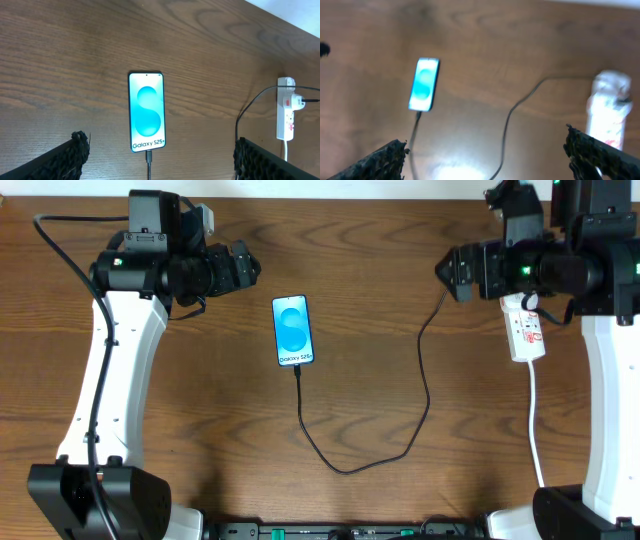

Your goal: Plug charger to phone and switch on socket

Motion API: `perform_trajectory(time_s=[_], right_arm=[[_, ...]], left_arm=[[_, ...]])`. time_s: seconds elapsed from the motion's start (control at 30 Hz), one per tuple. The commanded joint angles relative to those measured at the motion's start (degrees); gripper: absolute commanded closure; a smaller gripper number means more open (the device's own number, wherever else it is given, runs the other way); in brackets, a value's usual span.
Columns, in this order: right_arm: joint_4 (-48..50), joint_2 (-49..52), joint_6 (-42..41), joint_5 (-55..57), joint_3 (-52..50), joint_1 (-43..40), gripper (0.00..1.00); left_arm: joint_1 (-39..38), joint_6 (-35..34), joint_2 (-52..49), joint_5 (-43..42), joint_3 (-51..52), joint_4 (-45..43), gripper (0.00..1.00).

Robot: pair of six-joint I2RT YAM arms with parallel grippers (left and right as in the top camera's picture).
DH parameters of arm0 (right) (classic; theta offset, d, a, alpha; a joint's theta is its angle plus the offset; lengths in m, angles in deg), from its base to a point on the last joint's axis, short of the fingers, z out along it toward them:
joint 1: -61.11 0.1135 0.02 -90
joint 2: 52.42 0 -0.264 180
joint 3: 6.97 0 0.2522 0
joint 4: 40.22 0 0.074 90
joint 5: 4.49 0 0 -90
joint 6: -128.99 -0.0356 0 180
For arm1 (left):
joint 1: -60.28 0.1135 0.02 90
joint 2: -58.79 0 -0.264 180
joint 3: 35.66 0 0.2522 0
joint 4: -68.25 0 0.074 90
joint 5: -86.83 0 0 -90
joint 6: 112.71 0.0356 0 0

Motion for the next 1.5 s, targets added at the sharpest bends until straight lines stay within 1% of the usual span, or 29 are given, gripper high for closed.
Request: perform_trajectory(time_s=[0.0,0.13,0.27,0.47,0.5,0.73,0.8,0.83,0.97,1.13,1.3,1.47], right_arm=[[4.4,-2.6,4.6,5.7,-0.9,1.0,0.01],[9.4,-6.6,8.1,10.0,-5.1,3.1,0.01],[18.4,-13.6,10.2,9.9,-14.9,3.2,0.01],[36.3,-27.3,14.4,9.9,-36.8,2.3,0.01],[40.2,-30.4,14.9,9.9,-41.8,2.3,0.01],[59.3,-48.2,15.5,8.3,-69.4,0.1,0.01],[63.3,-53.2,15.5,7.7,-76.1,-0.8,0.01],[66.1,-58.5,15.6,7.7,-82.4,-1.6,0.01],[70.4,-69.0,15.6,7.7,-93.9,-2.8,0.01],[74.9,-79.1,16.4,7.7,-105.5,-3.1,0.01],[77.8,-84.8,16.4,7.7,-113.0,-3.1,0.01],[80.0,-87.6,16.4,7.3,-116.7,-3.0,0.01]], left_arm=[[0.1,0.5,0.5,0.3,-0.1,0.2,0.06],[0.1,0.5,0.5,0.3,-0.1,0.2,0.06],[0.1,0.5,0.5,0.3,-0.1,0.2,0.06],[0.1,0.5,0.5,0.3,-0.1,0.2,0.06],[0.1,0.5,0.5,0.3,-0.1,0.2,0.06],[0.1,0.5,0.5,0.3,-0.1,0.2,0.06],[0.1,0.5,0.5,0.3,-0.1,0.2,0.06],[0.1,0.5,0.5,0.3,-0.1,0.2,0.06],[0.1,0.5,0.5,0.3,-0.1,0.2,0.06],[0.1,0.5,0.5,0.3,-0.1,0.2,0.06],[0.1,0.5,0.5,0.3,-0.1,0.2,0.06],[0.1,0.5,0.5,0.3,-0.1,0.2,0.06]])
